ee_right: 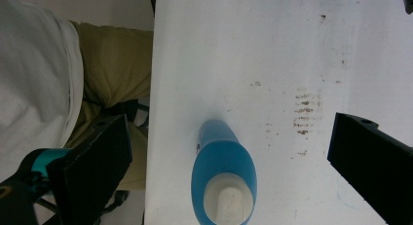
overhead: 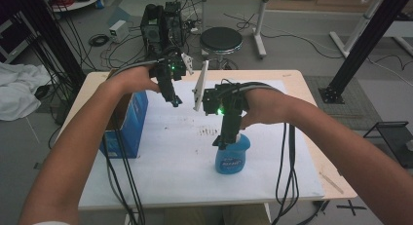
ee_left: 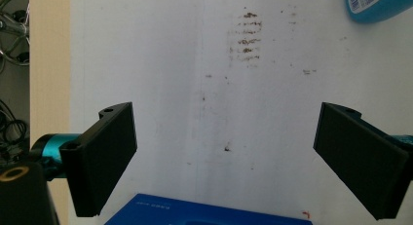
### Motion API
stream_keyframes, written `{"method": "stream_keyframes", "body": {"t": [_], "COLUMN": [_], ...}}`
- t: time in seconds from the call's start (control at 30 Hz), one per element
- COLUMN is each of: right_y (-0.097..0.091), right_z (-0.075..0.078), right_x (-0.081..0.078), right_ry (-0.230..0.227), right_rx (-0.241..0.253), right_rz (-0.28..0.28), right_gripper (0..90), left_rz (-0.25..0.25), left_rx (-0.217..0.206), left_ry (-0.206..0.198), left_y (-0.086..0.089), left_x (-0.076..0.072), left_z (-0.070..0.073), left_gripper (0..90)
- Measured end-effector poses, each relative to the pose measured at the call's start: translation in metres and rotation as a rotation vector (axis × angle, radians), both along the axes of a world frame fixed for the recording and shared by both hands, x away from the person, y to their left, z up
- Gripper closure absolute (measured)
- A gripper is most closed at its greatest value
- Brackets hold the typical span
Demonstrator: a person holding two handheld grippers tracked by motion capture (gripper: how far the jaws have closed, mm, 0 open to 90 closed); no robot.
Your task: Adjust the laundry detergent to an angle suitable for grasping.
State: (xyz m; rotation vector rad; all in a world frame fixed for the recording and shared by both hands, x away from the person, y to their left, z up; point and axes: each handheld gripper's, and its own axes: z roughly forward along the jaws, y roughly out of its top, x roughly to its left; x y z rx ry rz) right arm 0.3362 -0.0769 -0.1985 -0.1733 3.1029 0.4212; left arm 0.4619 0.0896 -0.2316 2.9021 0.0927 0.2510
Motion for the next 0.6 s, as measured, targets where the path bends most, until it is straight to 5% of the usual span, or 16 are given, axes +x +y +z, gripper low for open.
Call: {"method": "stream_keyframes", "body": {"t": [0.6], "right_y": [-0.004], "right_z": [0.0014], "right_x": [0.0023], "right_ry": [-0.006], "right_rx": [0.005], "right_rz": [0.006], "right_gripper": [1.2], "left_rz": [0.005], "left_rx": [0.004], "left_ry": [0.001], "left_y": [0.0], "left_x": [-0.0004], "left_z": [-0.0008], "left_gripper": [8.5]}}
